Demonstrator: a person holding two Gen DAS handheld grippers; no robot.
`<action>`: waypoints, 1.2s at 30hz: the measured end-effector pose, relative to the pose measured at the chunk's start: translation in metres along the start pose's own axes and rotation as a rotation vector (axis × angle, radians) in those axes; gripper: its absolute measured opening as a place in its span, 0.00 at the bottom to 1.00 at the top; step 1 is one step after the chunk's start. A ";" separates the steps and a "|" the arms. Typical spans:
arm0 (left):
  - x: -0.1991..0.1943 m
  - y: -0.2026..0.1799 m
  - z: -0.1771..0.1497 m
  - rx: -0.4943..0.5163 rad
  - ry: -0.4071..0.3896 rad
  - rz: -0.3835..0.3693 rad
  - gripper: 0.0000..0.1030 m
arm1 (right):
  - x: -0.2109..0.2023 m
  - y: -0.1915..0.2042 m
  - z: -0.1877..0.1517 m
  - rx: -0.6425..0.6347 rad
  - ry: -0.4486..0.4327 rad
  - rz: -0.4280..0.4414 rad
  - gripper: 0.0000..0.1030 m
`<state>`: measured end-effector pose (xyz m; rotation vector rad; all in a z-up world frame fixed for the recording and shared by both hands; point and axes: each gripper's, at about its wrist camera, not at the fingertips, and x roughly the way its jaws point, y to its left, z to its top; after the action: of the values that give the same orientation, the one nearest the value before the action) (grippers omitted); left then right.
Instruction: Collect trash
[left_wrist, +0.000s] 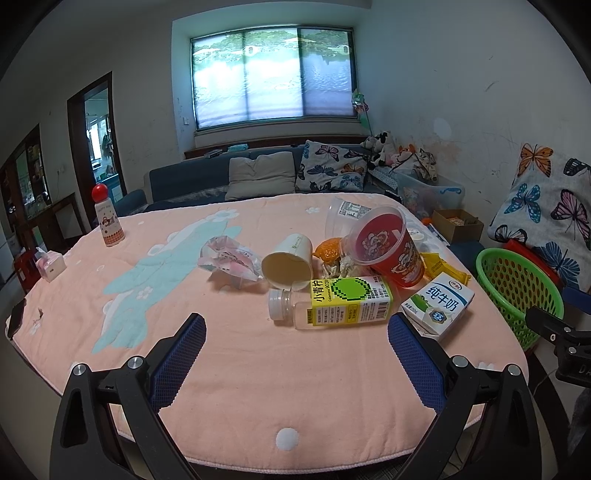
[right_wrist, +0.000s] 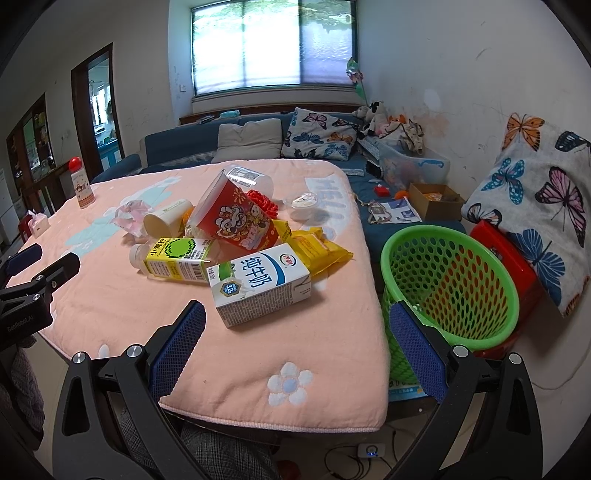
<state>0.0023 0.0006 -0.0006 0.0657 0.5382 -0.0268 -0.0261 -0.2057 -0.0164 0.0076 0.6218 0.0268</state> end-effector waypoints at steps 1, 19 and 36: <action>0.000 0.000 0.000 0.000 0.000 0.000 0.93 | 0.000 0.000 0.000 -0.001 0.001 0.000 0.96; 0.003 0.001 -0.002 0.002 0.005 -0.004 0.93 | 0.003 0.000 -0.001 0.000 0.001 -0.002 0.96; 0.007 0.000 -0.002 0.001 0.010 -0.004 0.93 | 0.012 0.002 0.002 -0.010 0.008 0.006 0.96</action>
<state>0.0074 0.0008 -0.0058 0.0662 0.5479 -0.0303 -0.0154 -0.2032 -0.0222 0.0001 0.6300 0.0354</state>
